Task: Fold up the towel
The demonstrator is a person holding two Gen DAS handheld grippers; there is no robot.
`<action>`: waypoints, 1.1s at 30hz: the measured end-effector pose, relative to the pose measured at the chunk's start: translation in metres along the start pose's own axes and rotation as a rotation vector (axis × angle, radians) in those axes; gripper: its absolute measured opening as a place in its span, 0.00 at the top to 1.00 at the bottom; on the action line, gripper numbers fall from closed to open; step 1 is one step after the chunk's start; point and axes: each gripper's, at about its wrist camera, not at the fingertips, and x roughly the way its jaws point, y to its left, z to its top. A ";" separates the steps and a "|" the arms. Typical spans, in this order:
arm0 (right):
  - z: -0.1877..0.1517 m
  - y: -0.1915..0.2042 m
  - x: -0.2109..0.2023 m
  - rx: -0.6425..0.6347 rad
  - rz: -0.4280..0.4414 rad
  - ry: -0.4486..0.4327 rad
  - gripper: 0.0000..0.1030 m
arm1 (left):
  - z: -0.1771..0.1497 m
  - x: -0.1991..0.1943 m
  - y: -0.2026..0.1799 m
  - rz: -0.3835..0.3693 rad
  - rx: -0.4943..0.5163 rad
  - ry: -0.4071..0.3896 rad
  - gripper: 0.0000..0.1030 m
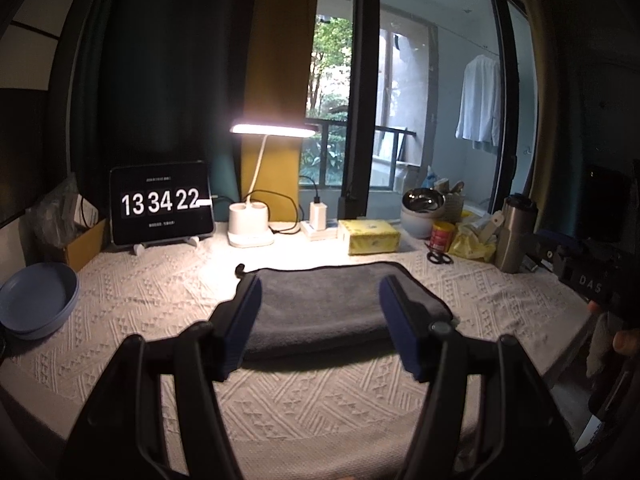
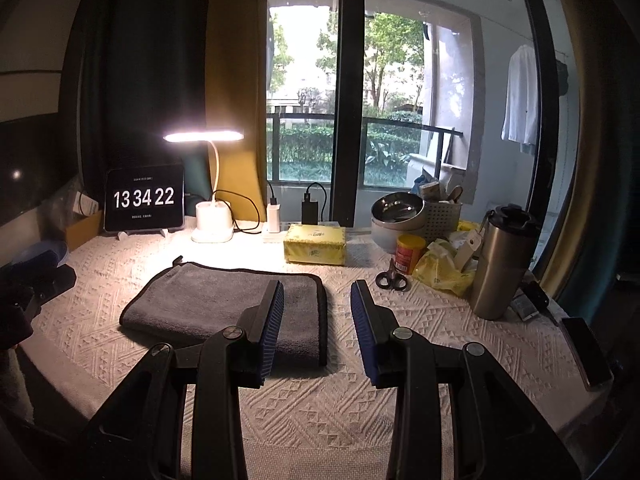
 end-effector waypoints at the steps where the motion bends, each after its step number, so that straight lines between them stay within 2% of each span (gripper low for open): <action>1: -0.001 0.000 -0.005 -0.003 -0.003 -0.008 0.64 | -0.001 -0.002 -0.001 -0.001 0.000 -0.004 0.39; 8: -0.007 0.004 -0.036 -0.038 -0.013 -0.075 0.63 | -0.006 -0.026 -0.003 -0.006 -0.043 -0.074 0.39; 12: -0.012 0.009 -0.054 -0.063 -0.002 -0.133 0.51 | -0.011 -0.039 -0.002 0.011 -0.055 -0.108 0.38; 14: -0.016 0.011 -0.063 -0.074 0.004 -0.162 0.48 | -0.015 -0.045 -0.002 0.029 -0.056 -0.123 0.38; 15: -0.016 0.011 -0.065 -0.074 0.005 -0.167 0.48 | -0.016 -0.049 -0.002 0.038 -0.059 -0.129 0.34; 16: -0.017 0.011 -0.067 -0.072 0.006 -0.172 0.48 | -0.017 -0.053 -0.001 0.046 -0.066 -0.137 0.26; 18: -0.019 0.012 -0.069 -0.063 0.012 -0.181 0.48 | -0.021 -0.065 0.001 0.057 -0.087 -0.168 0.16; 21: -0.023 0.014 -0.076 -0.054 0.024 -0.195 0.48 | -0.026 -0.078 0.003 0.081 -0.101 -0.206 0.12; 27: -0.033 0.019 -0.084 -0.040 0.012 -0.181 0.46 | -0.033 -0.093 0.007 0.152 -0.101 -0.201 0.10; 30: -0.039 0.021 -0.089 -0.043 -0.006 -0.185 0.40 | -0.035 -0.094 0.009 0.193 -0.092 -0.189 0.10; 33: -0.041 0.018 -0.089 -0.024 -0.011 -0.177 0.39 | -0.035 -0.093 0.012 0.213 -0.099 -0.187 0.10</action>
